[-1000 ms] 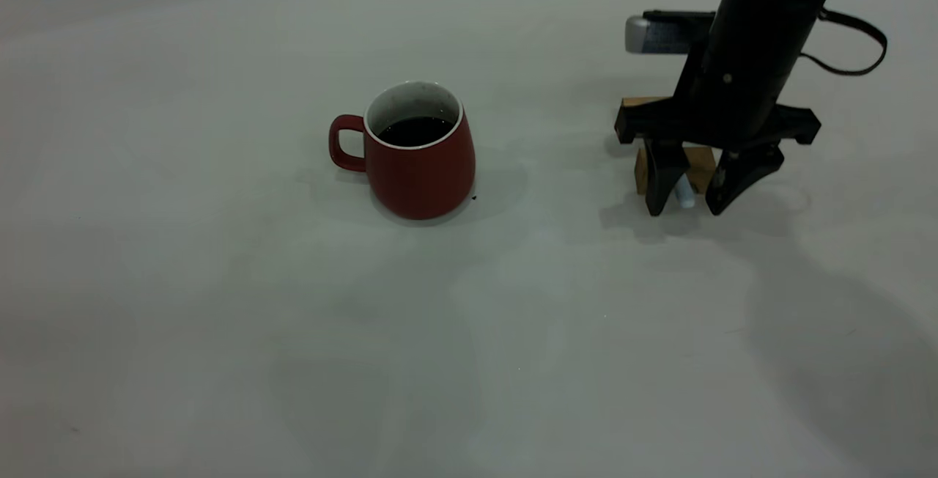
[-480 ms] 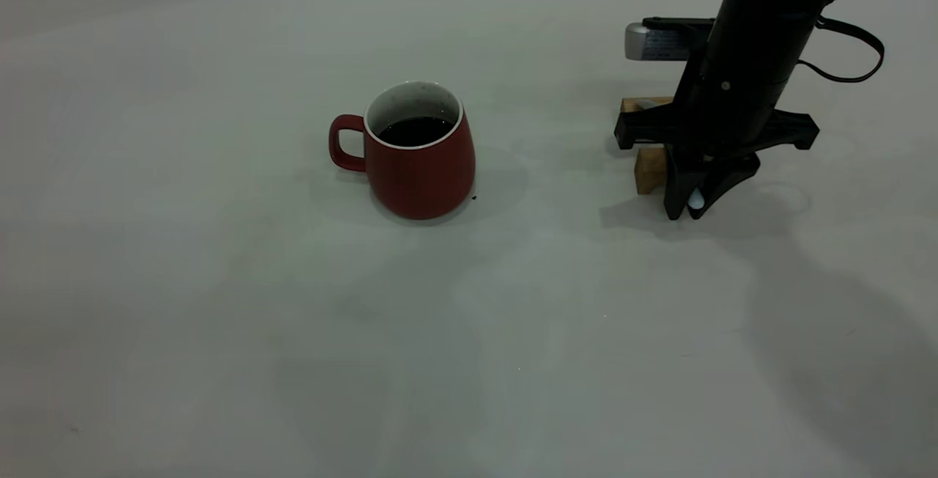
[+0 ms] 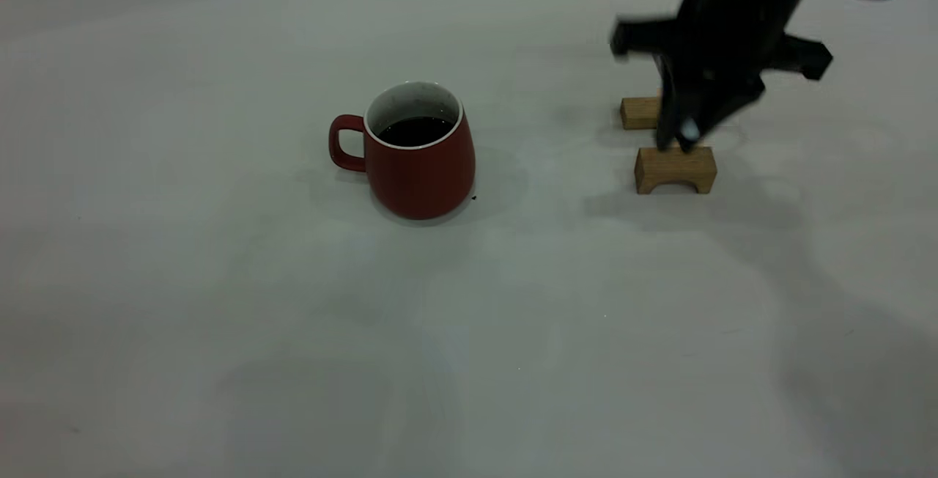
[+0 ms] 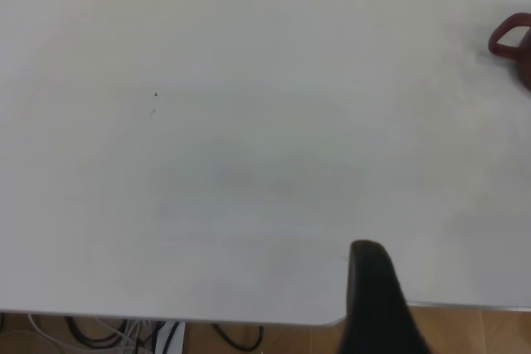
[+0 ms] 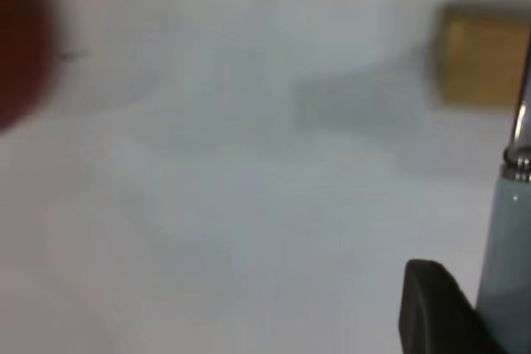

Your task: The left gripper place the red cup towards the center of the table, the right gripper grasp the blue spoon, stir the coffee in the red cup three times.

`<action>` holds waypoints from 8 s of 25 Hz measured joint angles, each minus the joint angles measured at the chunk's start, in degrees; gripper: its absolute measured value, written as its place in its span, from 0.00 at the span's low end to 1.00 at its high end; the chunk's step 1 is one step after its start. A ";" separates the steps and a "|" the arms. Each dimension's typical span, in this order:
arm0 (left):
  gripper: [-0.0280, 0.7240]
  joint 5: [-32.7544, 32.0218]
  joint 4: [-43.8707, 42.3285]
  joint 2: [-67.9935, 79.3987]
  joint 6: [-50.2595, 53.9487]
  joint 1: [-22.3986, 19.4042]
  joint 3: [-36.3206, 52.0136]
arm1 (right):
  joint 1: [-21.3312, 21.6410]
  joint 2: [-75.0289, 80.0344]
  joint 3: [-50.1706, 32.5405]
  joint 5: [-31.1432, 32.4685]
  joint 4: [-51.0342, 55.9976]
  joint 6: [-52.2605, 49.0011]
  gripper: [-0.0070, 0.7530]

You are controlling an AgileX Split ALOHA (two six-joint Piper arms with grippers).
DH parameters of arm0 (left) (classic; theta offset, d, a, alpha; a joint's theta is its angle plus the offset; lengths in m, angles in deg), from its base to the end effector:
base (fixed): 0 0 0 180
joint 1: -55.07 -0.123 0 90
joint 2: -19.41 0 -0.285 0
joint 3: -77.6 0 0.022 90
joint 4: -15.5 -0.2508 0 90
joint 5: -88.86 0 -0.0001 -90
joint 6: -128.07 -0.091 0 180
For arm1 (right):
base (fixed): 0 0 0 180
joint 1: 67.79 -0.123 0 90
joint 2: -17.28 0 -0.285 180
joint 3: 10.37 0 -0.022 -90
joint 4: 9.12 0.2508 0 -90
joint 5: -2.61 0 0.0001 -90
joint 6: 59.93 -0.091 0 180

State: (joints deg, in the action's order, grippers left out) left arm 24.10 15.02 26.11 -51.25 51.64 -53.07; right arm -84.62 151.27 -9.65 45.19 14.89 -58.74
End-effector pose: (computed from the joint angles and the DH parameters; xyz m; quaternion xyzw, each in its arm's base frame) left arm -0.0093 0.0001 0.2680 -0.0315 0.8689 0.0160 0.4938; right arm 0.3811 0.1415 0.0853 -0.0069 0.9886 0.1496 0.0152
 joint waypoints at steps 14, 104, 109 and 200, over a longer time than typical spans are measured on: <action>0.73 0.00 0.00 0.00 0.00 0.00 0.00 | -4.97 4.84 0.00 19.45 66.09 22.56 0.18; 0.73 0.00 0.00 0.00 -0.06 0.00 0.00 | -5.98 27.48 21.82 23.17 76.72 -39.59 0.18; 0.73 0.00 0.00 0.00 -0.06 0.00 0.00 | -3.23 27.32 22.62 23.17 76.57 -39.47 0.18; 0.73 0.00 0.00 0.00 -0.18 0.00 0.00 | 20.35 -124.33 -49.92 21.08 -14.98 7.05 0.26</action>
State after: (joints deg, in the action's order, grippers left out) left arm 24.10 15.02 26.11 -51.43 51.64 -53.07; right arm -64.26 26.93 -59.57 66.27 -0.08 -51.69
